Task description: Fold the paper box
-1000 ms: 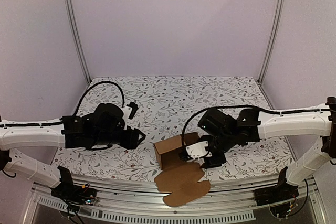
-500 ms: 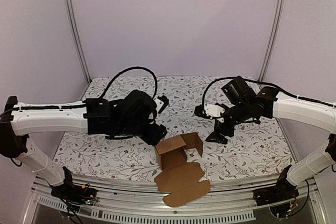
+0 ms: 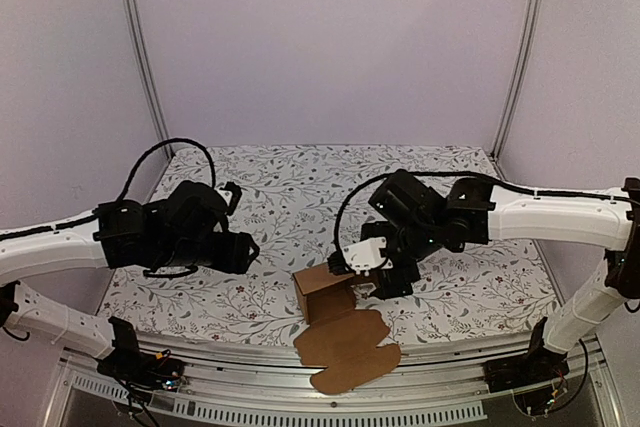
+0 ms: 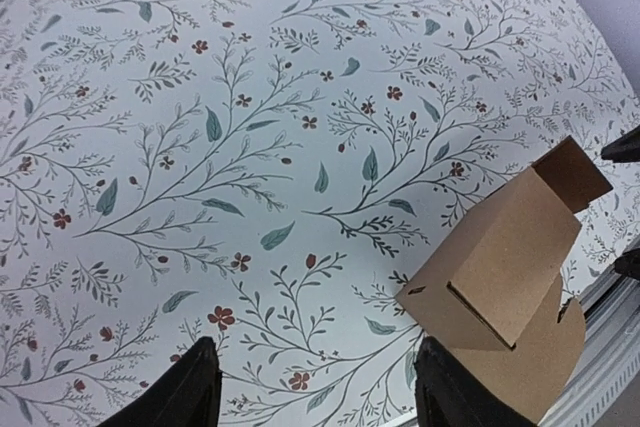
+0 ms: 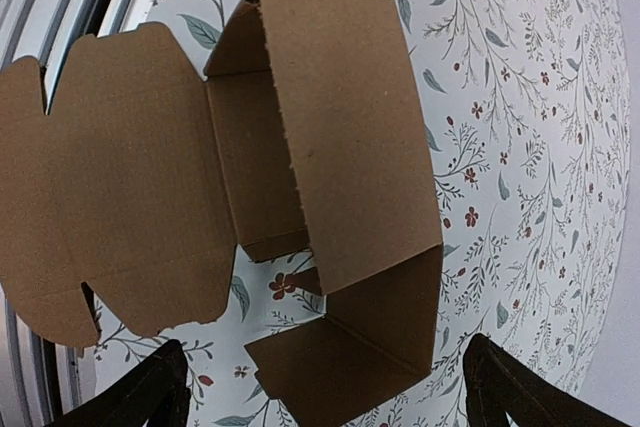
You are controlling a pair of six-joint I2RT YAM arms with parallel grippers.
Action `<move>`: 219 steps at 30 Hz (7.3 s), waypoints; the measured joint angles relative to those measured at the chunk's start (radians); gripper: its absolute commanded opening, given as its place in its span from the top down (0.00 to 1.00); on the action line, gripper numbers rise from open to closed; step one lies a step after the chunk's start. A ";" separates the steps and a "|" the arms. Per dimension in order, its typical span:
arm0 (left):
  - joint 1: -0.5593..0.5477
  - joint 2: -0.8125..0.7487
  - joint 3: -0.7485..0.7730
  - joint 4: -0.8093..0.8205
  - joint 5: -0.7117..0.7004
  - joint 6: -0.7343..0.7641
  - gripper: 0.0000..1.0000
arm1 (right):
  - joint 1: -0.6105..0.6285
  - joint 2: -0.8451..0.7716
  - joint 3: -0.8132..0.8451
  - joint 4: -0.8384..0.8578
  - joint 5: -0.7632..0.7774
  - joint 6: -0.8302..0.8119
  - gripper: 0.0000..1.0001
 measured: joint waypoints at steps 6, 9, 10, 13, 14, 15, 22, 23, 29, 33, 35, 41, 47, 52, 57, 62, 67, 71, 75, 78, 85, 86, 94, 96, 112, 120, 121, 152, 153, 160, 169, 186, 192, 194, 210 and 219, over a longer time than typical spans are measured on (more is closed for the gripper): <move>0.067 -0.056 -0.032 -0.023 -0.001 -0.014 0.33 | 0.028 -0.183 0.020 -0.182 -0.166 0.018 0.30; 0.099 -0.052 -0.032 -0.032 -0.002 -0.027 0.33 | 0.120 -0.226 -0.037 -0.193 -0.181 0.008 0.58; 0.104 -0.049 -0.032 -0.034 -0.001 -0.035 0.31 | 0.157 -0.209 -0.058 -0.195 -0.176 0.005 0.68; 0.107 -0.039 -0.031 -0.033 0.005 -0.065 0.31 | 0.220 -0.071 -0.074 -0.177 -0.138 0.007 0.89; 0.107 -0.038 -0.030 -0.032 0.007 -0.073 0.31 | 0.227 -0.008 -0.073 -0.160 -0.115 0.011 0.91; 0.107 -0.038 -0.027 -0.033 0.009 -0.081 0.30 | 0.227 0.047 -0.072 -0.142 -0.093 0.013 0.93; 0.107 -0.045 0.005 -0.054 0.011 -0.101 0.31 | 0.222 0.252 -0.039 -0.038 0.047 0.034 0.99; 0.107 -0.047 0.005 -0.055 0.011 -0.101 0.30 | 0.222 0.274 -0.025 -0.025 0.062 0.036 0.99; 0.108 -0.055 0.005 -0.047 0.023 -0.044 0.30 | 0.218 0.375 0.057 0.020 0.137 0.030 1.00; 0.113 -0.035 0.024 -0.036 0.034 0.032 0.28 | 0.192 0.425 0.118 0.047 0.163 0.027 1.00; 0.120 -0.002 0.053 -0.029 0.048 0.076 0.27 | 0.172 0.441 0.135 0.068 0.175 0.015 1.00; 0.163 0.165 0.210 -0.025 0.090 0.213 0.19 | 0.113 0.459 0.146 0.122 0.202 -0.060 0.94; 0.248 0.369 0.432 -0.048 0.182 0.327 0.19 | 0.053 0.369 0.049 0.175 0.143 -0.164 0.76; 0.285 0.496 0.526 -0.054 0.299 0.399 0.19 | 0.022 0.124 0.070 -0.026 0.054 -0.161 0.63; 0.285 0.559 0.525 -0.059 0.455 0.409 0.19 | -0.142 -0.021 0.161 -0.115 -0.120 -0.065 0.30; 0.278 0.577 0.515 -0.051 0.539 0.405 0.23 | -0.520 -0.039 0.187 -0.063 -0.371 0.146 0.01; 0.270 0.590 0.475 -0.040 0.577 0.399 0.28 | -0.737 0.097 0.265 -0.106 -0.602 0.200 0.14; 0.270 0.591 0.432 -0.038 0.581 0.385 0.31 | -0.722 0.311 0.363 -0.146 -0.633 0.174 0.24; 0.270 0.596 0.417 -0.026 0.588 0.373 0.32 | -0.688 0.436 0.380 -0.165 -0.596 0.170 0.25; 0.270 0.610 0.416 -0.009 0.606 0.363 0.32 | -0.644 0.476 0.380 -0.181 -0.558 0.153 0.24; 0.270 0.629 0.416 0.016 0.649 0.349 0.32 | -0.537 0.478 0.352 -0.175 -0.537 0.089 0.24; 0.270 0.631 0.416 0.017 0.652 0.347 0.32 | -0.527 0.478 0.343 -0.174 -0.537 0.083 0.24; 0.270 0.635 0.387 0.045 0.675 0.333 0.34 | -0.488 0.463 0.305 -0.151 -0.545 0.050 0.23; 0.270 0.635 0.381 0.056 0.682 0.330 0.35 | -0.480 0.455 0.295 -0.147 -0.545 0.049 0.24; 0.274 0.635 0.343 0.114 0.726 0.312 0.35 | -0.407 0.406 0.280 -0.074 -0.558 0.062 0.23; 0.304 0.635 0.332 0.137 0.758 0.311 0.35 | -0.373 0.406 0.275 -0.059 -0.548 0.061 0.22; 0.309 0.635 0.328 0.143 0.765 0.309 0.35 | -0.372 0.406 0.274 -0.058 -0.548 0.061 0.22; 0.328 0.641 0.306 0.190 0.814 0.291 0.40 | -0.594 0.484 0.472 -0.157 -0.564 0.076 0.26; 0.328 0.641 0.304 0.193 0.815 0.287 0.40 | -0.590 0.492 0.470 -0.155 -0.553 0.074 0.26; 0.328 0.641 0.294 0.215 0.818 0.264 0.42 | -0.513 0.491 0.393 -0.158 -0.545 0.001 0.26; 0.330 0.641 0.285 0.238 0.831 0.243 0.43 | -0.436 0.481 0.371 -0.182 -0.583 -0.058 0.30; 0.336 0.642 0.269 0.288 0.866 0.199 0.43 | -0.399 0.481 0.360 -0.132 -0.591 -0.007 0.35; 0.342 0.651 0.269 0.306 0.876 0.182 0.44 | -0.391 0.481 0.348 -0.106 -0.573 0.017 0.44; 0.343 0.657 0.269 0.316 0.880 0.177 0.44 | -0.389 0.481 0.340 -0.086 -0.570 0.039 0.46; 0.354 0.671 0.254 0.379 0.900 0.137 0.45 | -0.348 0.433 0.167 0.199 -0.518 0.296 0.56; 0.371 0.676 0.223 0.459 0.939 0.090 0.45 | -0.339 0.401 0.113 0.284 -0.470 0.409 0.52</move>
